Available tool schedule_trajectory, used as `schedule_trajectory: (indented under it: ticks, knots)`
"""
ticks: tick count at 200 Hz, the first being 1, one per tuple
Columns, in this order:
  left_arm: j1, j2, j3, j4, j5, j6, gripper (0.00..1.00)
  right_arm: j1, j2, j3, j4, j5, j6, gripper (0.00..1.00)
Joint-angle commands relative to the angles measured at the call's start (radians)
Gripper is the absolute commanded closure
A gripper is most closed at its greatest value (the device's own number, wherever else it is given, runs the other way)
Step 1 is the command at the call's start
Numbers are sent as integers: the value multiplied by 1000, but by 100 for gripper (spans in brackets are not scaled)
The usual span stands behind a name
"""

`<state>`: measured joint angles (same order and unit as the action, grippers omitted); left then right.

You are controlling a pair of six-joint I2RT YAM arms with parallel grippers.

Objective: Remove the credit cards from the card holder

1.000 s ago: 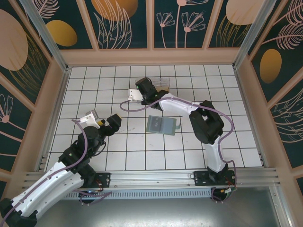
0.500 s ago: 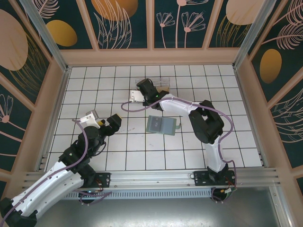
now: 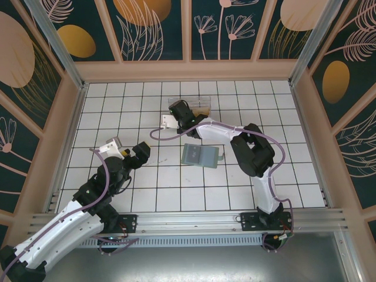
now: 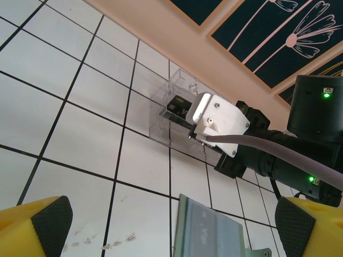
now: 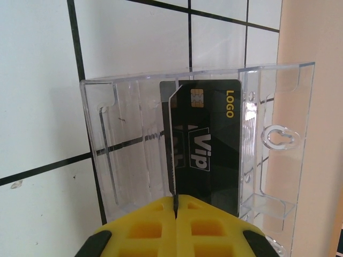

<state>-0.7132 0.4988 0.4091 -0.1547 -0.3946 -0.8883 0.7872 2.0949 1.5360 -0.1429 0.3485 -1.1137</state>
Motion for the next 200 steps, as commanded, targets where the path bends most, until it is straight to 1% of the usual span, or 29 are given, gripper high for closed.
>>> schedule_trajectory:
  ticks: [1,86,100,128,137,184,200]
  knots:
    - [6,2,8,-7,-16,-1,1,-5,23,24,53,21,7,93]
    - [5,7,7,-4,-16,4,1,-20,63,49,145,89,-3,91]
    - [5,8,7,-4,-16,5,1,-23,71,51,165,102,-5,88]
    - [6,8,7,-5,-18,6,1,-28,89,59,196,116,-3,87]
    - [5,8,7,-5,-18,7,1,-28,95,62,203,120,-3,84]
    - [6,8,8,-13,-22,7,1,-29,118,97,227,130,14,84]
    - [5,8,8,-11,-21,8,1,-29,122,101,234,133,21,81]
